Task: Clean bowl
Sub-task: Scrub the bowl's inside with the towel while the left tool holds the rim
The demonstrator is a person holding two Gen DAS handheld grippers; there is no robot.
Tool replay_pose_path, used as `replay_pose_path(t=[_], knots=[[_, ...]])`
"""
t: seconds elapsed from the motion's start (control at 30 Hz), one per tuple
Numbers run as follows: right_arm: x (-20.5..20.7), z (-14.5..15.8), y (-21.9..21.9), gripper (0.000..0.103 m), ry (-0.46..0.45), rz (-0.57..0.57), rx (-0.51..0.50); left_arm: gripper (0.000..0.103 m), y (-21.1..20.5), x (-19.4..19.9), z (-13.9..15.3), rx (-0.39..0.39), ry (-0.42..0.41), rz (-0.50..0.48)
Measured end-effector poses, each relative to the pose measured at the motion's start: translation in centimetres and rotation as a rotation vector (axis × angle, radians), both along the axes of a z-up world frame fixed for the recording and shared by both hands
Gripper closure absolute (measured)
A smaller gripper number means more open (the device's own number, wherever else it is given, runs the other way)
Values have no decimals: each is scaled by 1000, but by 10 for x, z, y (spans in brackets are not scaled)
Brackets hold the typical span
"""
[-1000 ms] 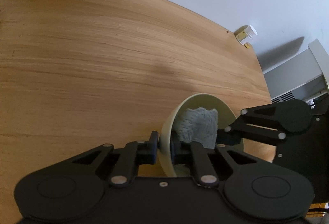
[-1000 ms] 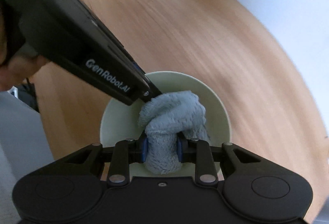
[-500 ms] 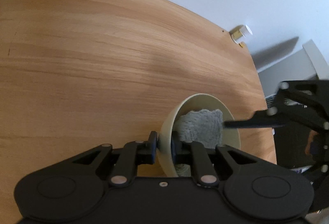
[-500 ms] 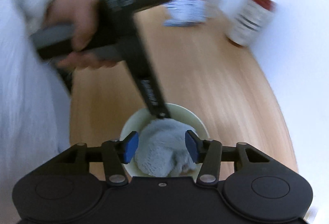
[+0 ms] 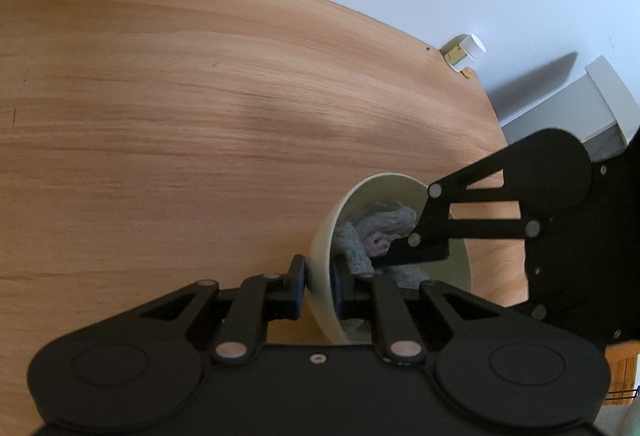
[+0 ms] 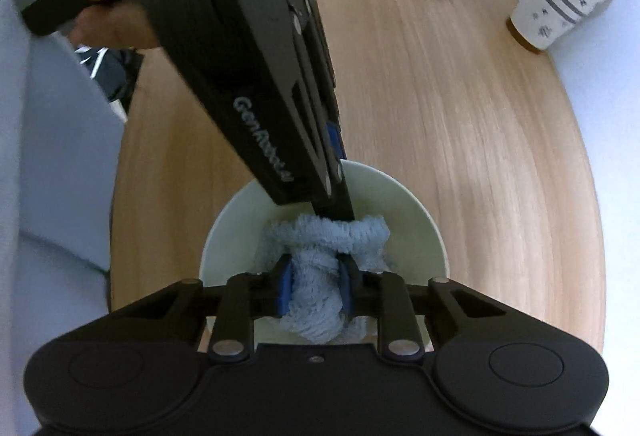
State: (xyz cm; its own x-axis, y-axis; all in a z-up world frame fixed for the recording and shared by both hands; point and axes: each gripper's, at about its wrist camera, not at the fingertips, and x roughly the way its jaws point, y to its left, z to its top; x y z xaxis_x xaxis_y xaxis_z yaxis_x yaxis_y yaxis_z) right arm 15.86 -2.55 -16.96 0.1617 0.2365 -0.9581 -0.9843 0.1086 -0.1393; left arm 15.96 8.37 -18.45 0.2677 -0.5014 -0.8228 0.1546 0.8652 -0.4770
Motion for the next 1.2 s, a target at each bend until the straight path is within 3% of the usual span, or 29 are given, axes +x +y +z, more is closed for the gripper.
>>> replay_pose_path(t=[0.1,0.47,0.67,1.1,1.2], knots=[[0,2,-4,82,-25,-57,23,90,0,0,0,-2,-5,-5],[-28,41,-29,84,-257,-307,192,84,10,-2,-1,-86,26,2],[-32,40,-30,84,-293,-346,198,86,3,-2,1,-27,-9,-41],[9,24,-32,84,-84,-532,189,86,-2,-2,6,-9,-30,-63],[21,24,-33,84,14,-571,173,87,-1,-1,5,-16,-23,-35]])
